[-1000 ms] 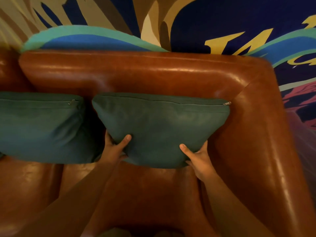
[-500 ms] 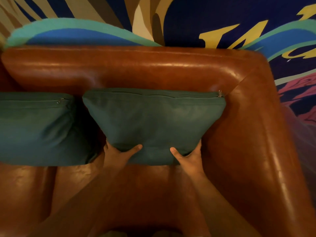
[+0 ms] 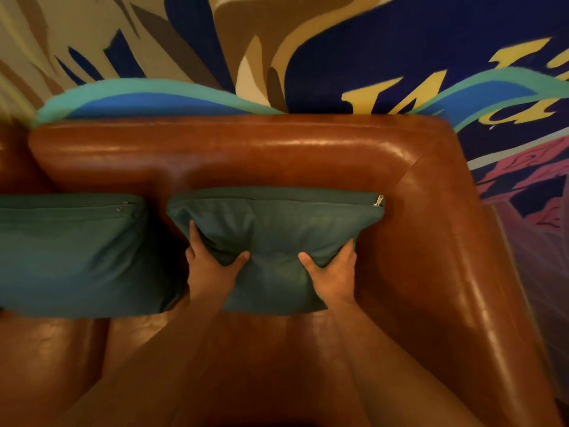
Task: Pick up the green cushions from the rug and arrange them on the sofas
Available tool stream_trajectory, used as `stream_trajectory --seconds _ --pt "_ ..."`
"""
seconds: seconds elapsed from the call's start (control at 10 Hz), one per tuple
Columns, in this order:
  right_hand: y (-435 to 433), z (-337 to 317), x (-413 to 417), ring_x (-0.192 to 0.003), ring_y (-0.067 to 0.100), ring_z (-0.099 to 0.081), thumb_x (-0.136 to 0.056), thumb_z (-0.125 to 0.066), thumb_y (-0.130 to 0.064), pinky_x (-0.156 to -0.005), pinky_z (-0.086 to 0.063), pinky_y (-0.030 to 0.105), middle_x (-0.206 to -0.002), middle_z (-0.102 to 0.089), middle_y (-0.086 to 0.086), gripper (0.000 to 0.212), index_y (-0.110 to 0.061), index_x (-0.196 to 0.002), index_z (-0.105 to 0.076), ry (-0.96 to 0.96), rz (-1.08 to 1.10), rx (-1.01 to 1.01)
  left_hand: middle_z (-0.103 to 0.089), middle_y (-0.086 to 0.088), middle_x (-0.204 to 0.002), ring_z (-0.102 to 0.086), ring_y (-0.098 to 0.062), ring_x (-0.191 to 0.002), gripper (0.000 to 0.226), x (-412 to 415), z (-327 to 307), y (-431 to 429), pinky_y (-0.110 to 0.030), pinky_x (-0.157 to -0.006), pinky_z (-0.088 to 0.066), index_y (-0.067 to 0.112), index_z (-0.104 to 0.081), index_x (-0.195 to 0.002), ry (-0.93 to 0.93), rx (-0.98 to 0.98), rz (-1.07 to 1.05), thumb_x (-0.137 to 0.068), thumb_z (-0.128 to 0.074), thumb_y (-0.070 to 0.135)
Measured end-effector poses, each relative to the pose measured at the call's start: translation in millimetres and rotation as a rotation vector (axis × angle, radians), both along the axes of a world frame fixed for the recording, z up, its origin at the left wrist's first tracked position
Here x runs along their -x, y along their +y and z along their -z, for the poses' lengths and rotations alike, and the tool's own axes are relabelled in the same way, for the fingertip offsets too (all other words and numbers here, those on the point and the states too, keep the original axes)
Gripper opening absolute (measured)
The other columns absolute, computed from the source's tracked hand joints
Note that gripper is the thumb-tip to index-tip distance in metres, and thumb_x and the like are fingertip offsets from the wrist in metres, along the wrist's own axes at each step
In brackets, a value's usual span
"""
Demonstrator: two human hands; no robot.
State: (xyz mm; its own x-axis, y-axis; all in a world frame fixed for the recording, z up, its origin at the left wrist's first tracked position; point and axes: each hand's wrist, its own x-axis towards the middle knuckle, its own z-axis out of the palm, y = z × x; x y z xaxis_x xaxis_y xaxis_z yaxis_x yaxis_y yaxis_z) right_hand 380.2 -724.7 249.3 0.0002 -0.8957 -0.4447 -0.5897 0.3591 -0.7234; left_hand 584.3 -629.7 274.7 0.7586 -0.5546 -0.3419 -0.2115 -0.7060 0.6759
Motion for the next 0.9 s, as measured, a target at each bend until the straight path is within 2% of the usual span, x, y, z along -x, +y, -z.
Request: stream_trajectory --seconds 0.1,0.2,0.3,0.4,0.5,0.6,0.7,0.8,0.9 --pt "-10 -33 1 -0.154 0.039 -0.034 -0.078 -0.096 -0.042 -0.126 -0.034 0.046 -0.167 -0.028 0.022 0.128 -0.01 -0.17 -0.014 0.027 -0.033 -0.062 -0.031 -0.019 -0.16 -0.046 -0.047 -0.139 0.13 -8 -31 -6 -0.06 -0.11 -0.043 0.035 -0.006 -0.166 -0.004 -0.086 0.007 -0.071 -0.093 0.049" --pt "-12 -64 9 -0.152 0.043 -0.035 -0.081 -0.094 -0.034 -0.125 -0.035 0.048 -0.167 -0.024 0.023 0.114 -0.006 -0.166 -0.024 0.112 0.01 0.088 -0.021 -0.018 -0.162 -0.035 -0.046 -0.143 0.121 -16 -62 -7 -0.059 -0.112 -0.039 0.035 -0.015 -0.163 -0.203 -0.09 0.061 -0.071 -0.093 0.048" --pt "-3 -85 15 -0.144 0.043 -0.038 -0.087 -0.088 -0.033 -0.12 -0.041 0.055 -0.165 -0.029 0.017 0.09 -0.02 -0.161 -0.04 0.219 -0.112 0.345 -0.026 -0.017 -0.157 -0.034 -0.044 -0.138 0.097 -21 -80 -5 -0.06 -0.109 -0.044 0.035 -0.038 -0.155 -0.437 -0.143 0.333 -0.075 -0.089 0.05" --pt "-8 -85 11 -0.155 0.044 -0.027 -0.093 -0.082 -0.041 -0.126 -0.034 0.059 -0.171 -0.026 0.014 0.078 -0.03 -0.161 -0.046 0.321 -0.438 0.34 -0.027 -0.014 -0.156 -0.028 -0.044 -0.143 0.089 -28 -79 -12 -0.06 -0.112 -0.042 0.033 -0.04 -0.155 -0.49 -0.327 0.603 -0.08 -0.084 0.054" --pt "-24 -81 6 -0.166 0.036 0.005 -0.098 -0.075 -0.049 -0.131 -0.02 0.063 -0.181 0.005 -0.002 0.092 -0.044 -0.17 -0.019 0.409 -0.598 0.153 -0.005 -0.007 -0.172 0.001 -0.039 -0.159 0.108 -34 -70 -21 -0.063 -0.122 -0.029 0.04 -0.011 -0.165 -0.402 -0.426 0.68 -0.084 -0.081 0.055" --pt "-37 -79 6 -0.167 0.035 0.008 -0.098 -0.075 -0.047 -0.127 -0.02 0.069 -0.18 0.013 -0.006 0.097 -0.049 -0.17 -0.009 0.479 -0.667 0.102 0.007 0.001 -0.174 0.009 -0.034 -0.16 0.119 -41 -69 -24 -0.066 -0.118 -0.034 0.046 0.004 -0.164 -0.395 -0.496 0.726 -0.083 -0.082 0.055" --pt "-35 -87 6 -0.165 0.039 -0.001 -0.098 -0.074 -0.046 -0.128 -0.023 0.067 -0.179 0.005 -0.001 0.092 -0.047 -0.169 -0.015 0.538 -0.688 0.096 0.007 -0.002 -0.173 0.006 -0.035 -0.16 0.121 -42 -77 -20 -0.064 -0.116 -0.038 0.046 0.007 -0.163 -0.411 -0.547 0.784 -0.082 -0.083 0.055" --pt "-32 -104 7 -0.159 0.04 -0.015 -0.1 -0.07 -0.044 -0.126 -0.029 0.064 -0.175 -0.01 0.004 0.077 -0.043 -0.165 -0.028 0.54 -0.642 0.14 -0.003 -0.005 -0.171 -0.01 -0.037 -0.158 0.117 -42 -92 -12 -0.058 -0.115 -0.041 0.044 0.0 -0.164 -0.454 -0.532 0.789 -0.082 -0.081 0.058" --pt "-30 -130 1 -0.157 0.039 -0.017 -0.102 -0.066 -0.042 -0.126 -0.029 0.062 -0.174 -0.014 0.006 0.072 -0.041 -0.165 -0.03 0.534 -0.632 0.186 -0.012 -0.008 -0.168 -0.027 -0.037 -0.151 0.113 -38 -115 -1 -0.054 -0.112 -0.044 0.04 -0.006 -0.165 -0.459 -0.543 0.751 -0.081 -0.079 0.062"
